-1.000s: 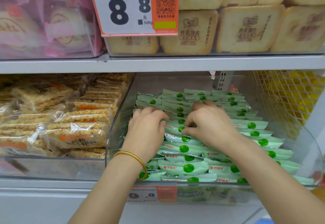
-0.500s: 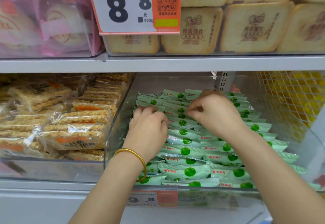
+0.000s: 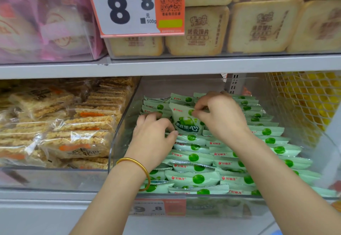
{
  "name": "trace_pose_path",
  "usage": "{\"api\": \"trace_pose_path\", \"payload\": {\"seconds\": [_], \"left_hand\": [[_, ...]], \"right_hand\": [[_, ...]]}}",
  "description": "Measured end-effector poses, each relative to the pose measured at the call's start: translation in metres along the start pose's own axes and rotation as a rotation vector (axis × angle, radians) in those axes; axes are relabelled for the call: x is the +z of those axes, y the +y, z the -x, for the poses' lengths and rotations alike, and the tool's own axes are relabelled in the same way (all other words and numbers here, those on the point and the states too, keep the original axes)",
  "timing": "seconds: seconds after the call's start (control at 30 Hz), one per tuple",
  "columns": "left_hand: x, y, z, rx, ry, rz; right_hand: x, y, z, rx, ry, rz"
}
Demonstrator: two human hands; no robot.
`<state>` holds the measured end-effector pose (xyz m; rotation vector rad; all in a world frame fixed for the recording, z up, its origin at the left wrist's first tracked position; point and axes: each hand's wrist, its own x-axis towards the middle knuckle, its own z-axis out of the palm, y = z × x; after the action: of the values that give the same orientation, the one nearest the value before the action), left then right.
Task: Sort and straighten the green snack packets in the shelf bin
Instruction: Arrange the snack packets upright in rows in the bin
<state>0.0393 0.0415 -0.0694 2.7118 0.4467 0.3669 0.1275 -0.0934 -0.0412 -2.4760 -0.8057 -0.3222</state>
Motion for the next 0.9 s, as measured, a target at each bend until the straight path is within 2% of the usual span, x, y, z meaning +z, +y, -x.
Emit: {"api": "trace_pose_path", "payload": {"seconds": [0.1,0.17,0.27,0.37,0.47,0.57,0.73,0.9], "left_hand": [[-0.002,-0.002,0.000,0.042,0.080,0.058],[-0.005,-0.001,0.002,0.086,0.156,0.207],[-0.012,0.005,0.009,0.210,0.133,0.547],[-0.013,0.006,0.019,0.317,0.136,0.607],[-0.016,0.004,0.027,0.415,0.141,0.521],[-0.020,0.006,0.033,0.448,0.074,0.484],[-0.024,0.007,0.036,0.336,-0.045,0.675],[-0.027,0.007,0.035,0.272,-0.005,0.879]], "right_hand": [[-0.005,0.001,0.010,0.011,0.077,-0.178],[-0.005,0.002,0.018,-0.018,0.143,-0.242],[-0.013,0.002,0.027,-0.082,0.226,-0.364],[-0.025,0.001,0.033,-0.076,0.259,-0.563],[-0.032,0.002,0.037,0.009,0.212,-0.799],[-0.034,0.002,0.039,0.074,0.141,-0.931],[-0.033,0.002,0.041,0.105,0.089,-1.001],[-0.030,0.002,0.043,0.089,-0.056,-1.068]]}}
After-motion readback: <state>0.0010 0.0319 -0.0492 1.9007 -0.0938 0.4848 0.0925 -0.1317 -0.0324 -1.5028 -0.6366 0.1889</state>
